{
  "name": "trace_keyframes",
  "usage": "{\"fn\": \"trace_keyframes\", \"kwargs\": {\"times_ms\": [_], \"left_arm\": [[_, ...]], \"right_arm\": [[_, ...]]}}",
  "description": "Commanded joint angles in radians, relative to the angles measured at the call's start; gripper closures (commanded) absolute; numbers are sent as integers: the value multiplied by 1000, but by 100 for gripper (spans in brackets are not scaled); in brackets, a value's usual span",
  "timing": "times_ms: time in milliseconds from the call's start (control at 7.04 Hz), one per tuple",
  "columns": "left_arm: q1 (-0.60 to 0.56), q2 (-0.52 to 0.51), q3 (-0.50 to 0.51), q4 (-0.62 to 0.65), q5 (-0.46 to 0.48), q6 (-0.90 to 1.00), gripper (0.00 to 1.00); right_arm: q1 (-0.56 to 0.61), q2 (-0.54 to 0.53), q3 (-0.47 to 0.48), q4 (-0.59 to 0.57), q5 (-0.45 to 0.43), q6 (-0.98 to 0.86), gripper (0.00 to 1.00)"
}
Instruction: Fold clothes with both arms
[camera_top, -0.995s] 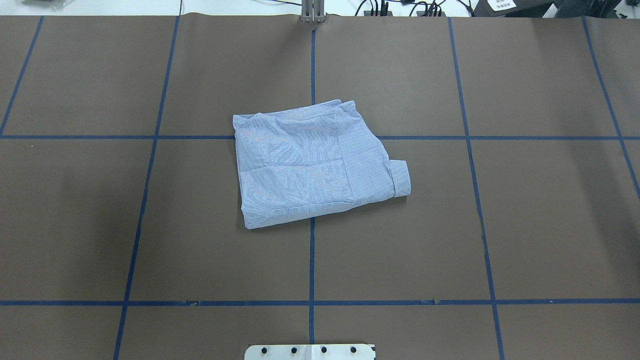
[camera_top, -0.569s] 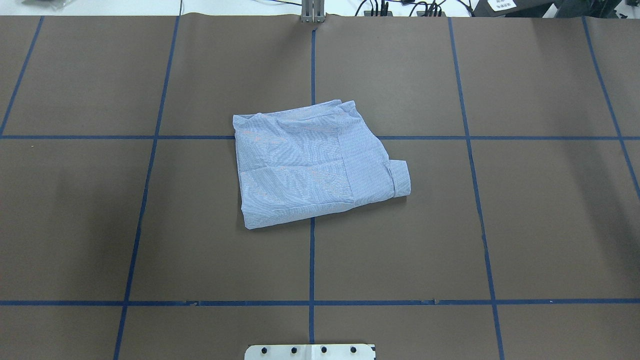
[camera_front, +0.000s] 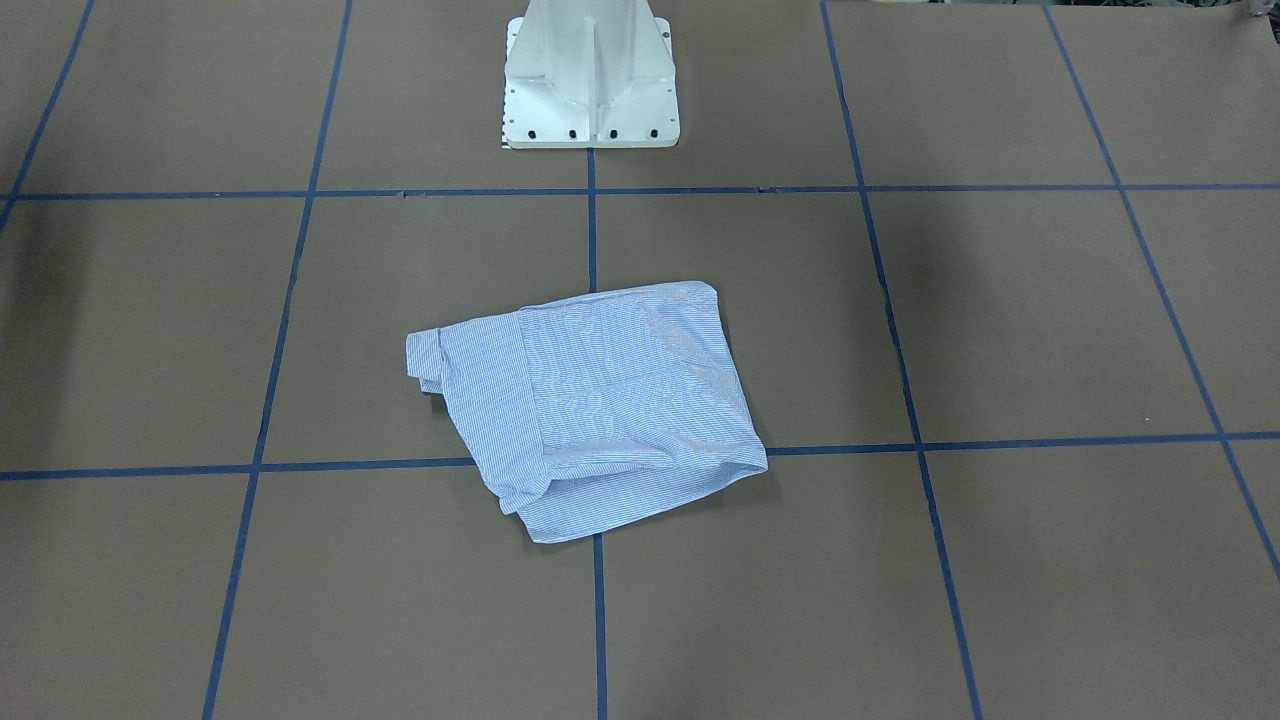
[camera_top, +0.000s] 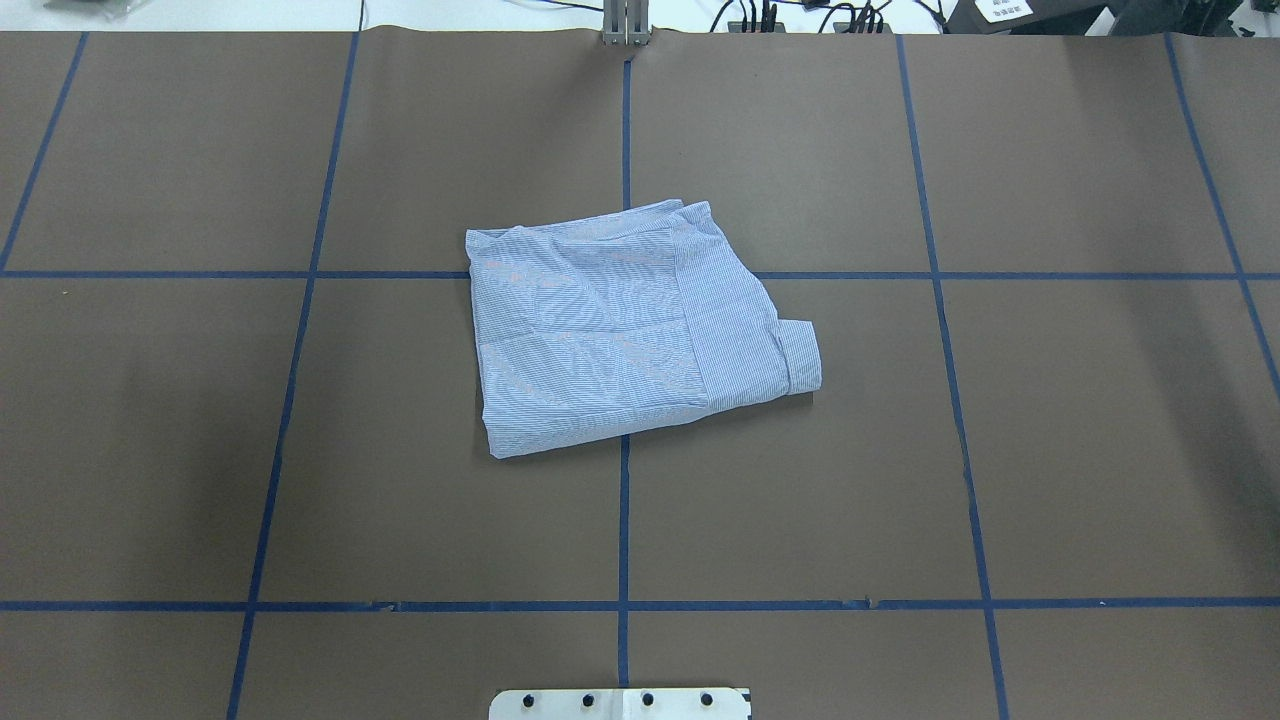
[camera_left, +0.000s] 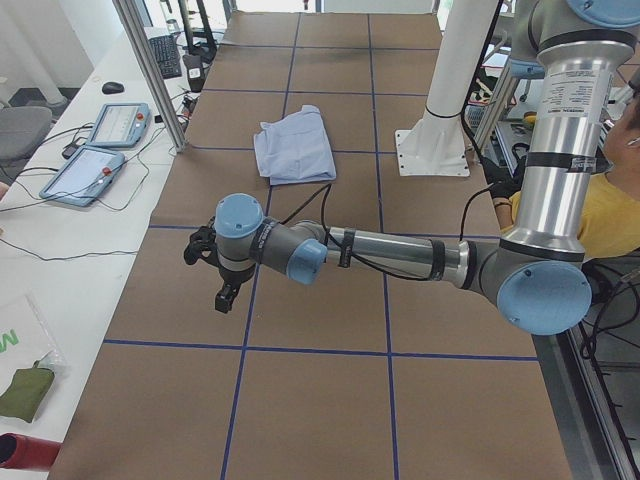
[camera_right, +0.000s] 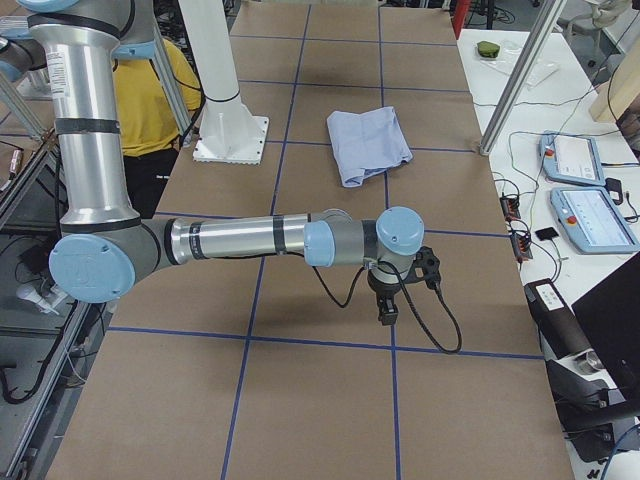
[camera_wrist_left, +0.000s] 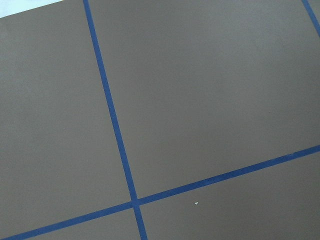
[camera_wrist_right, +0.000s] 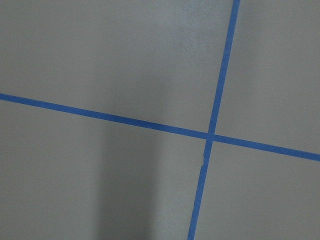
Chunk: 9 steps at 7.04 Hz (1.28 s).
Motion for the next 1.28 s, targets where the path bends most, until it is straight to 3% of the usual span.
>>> {"fn": "trace_keyframes", "kwargs": {"times_ms": [0, 569, 1137], "left_arm": [[0, 1, -14, 0, -4, -1, 0], [0, 2, -33, 6, -4, -1, 0], [2, 14, 33, -4, -1, 9, 0]], "right_arm": [[2, -21, -3, 3, 5, 1, 0], [1, -18, -7, 2, 0, 1, 0], [2, -44, 9, 3, 5, -2, 0]]}}
